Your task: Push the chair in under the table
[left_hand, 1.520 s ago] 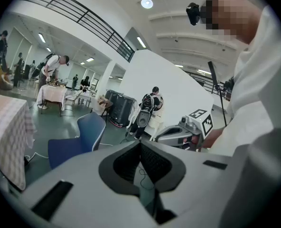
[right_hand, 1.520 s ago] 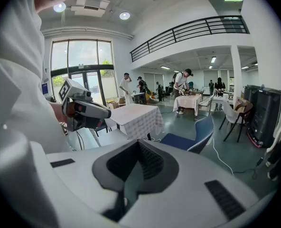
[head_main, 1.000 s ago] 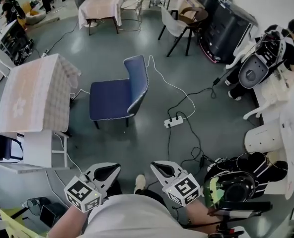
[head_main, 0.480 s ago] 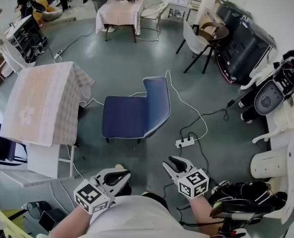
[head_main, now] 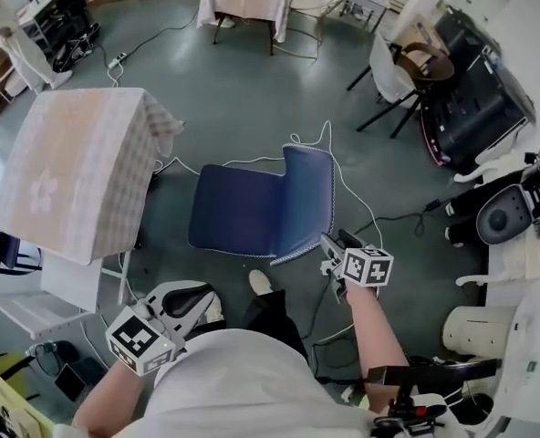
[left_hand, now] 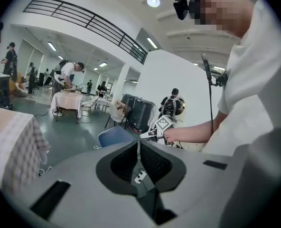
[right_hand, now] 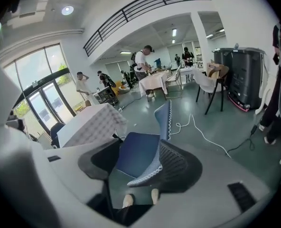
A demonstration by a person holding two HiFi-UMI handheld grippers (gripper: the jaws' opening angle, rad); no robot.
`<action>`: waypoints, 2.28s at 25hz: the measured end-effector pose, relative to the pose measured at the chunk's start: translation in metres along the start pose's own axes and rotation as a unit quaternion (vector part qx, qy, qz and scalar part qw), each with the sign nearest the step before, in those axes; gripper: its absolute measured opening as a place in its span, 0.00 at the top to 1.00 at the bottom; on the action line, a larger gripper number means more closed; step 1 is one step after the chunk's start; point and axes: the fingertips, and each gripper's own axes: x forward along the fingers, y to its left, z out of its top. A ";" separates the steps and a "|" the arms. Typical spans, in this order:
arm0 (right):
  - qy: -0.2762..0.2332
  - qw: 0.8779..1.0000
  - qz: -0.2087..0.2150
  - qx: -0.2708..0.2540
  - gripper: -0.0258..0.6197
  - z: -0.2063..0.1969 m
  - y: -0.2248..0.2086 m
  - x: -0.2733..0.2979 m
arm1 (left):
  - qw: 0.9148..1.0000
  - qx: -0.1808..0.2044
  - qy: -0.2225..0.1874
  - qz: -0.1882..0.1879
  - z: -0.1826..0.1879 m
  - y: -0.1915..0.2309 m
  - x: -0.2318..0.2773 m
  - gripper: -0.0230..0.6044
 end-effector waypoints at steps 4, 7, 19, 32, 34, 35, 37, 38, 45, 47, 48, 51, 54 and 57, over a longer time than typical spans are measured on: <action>0.034 0.997 0.011 0.068 0.52 0.023 -0.057 0.070 | 0.997 -0.037 -0.022 0.060 0.018 0.027 0.023 0.94; 0.073 0.989 0.032 0.123 0.52 0.026 -0.085 0.114 | 0.993 -0.063 -0.040 0.093 0.035 0.032 0.041 0.94; 0.157 0.968 0.055 0.189 0.81 0.017 -0.077 0.171 | 0.968 -0.127 -0.068 0.204 0.042 0.063 0.048 0.95; 0.148 0.959 0.077 0.230 0.84 0.027 0.027 0.227 | 0.955 -0.129 -0.095 0.248 0.040 0.092 -0.013 0.95; 0.149 0.960 0.086 0.223 0.84 0.030 0.048 0.238 | 0.954 -0.128 -0.095 0.254 0.035 0.095 -0.023 0.95; 0.149 0.960 0.089 0.221 0.84 0.031 0.058 0.244 | 0.952 -0.130 -0.096 0.258 0.032 0.097 -0.030 0.94; 0.151 0.960 0.092 0.218 0.84 0.035 0.077 0.254 | 0.948 -0.136 -0.100 0.270 0.026 0.100 -0.044 0.95; 0.151 0.960 0.093 0.218 0.84 0.037 0.085 0.258 | 0.946 -0.139 -0.102 0.274 0.023 0.100 -0.051 0.95; 0.152 0.957 0.098 0.227 0.84 0.045 0.135 0.290 | 0.934 -0.156 -0.111 0.303 0.004 0.103 -0.090 0.95; 0.150 0.957 0.096 0.230 0.84 0.042 0.153 0.298 | 0.932 -0.159 -0.112 0.307 -0.003 0.104 -0.102 0.95; 0.150 0.957 0.096 0.231 0.84 0.041 0.163 0.301 | 0.931 -0.160 -0.111 0.308 -0.006 0.106 -0.108 0.94; 0.151 0.956 0.099 0.229 0.83 0.037 0.190 0.309 | 0.929 -0.163 -0.111 0.312 -0.016 0.109 -0.123 0.94; 0.147 0.955 0.100 0.236 0.83 0.033 0.212 0.316 | 0.927 -0.169 -0.115 0.315 -0.025 0.113 -0.139 0.95; 0.143 0.955 0.099 0.239 0.83 0.032 0.233 0.325 | 0.925 -0.173 -0.115 0.317 -0.032 0.118 -0.156 0.95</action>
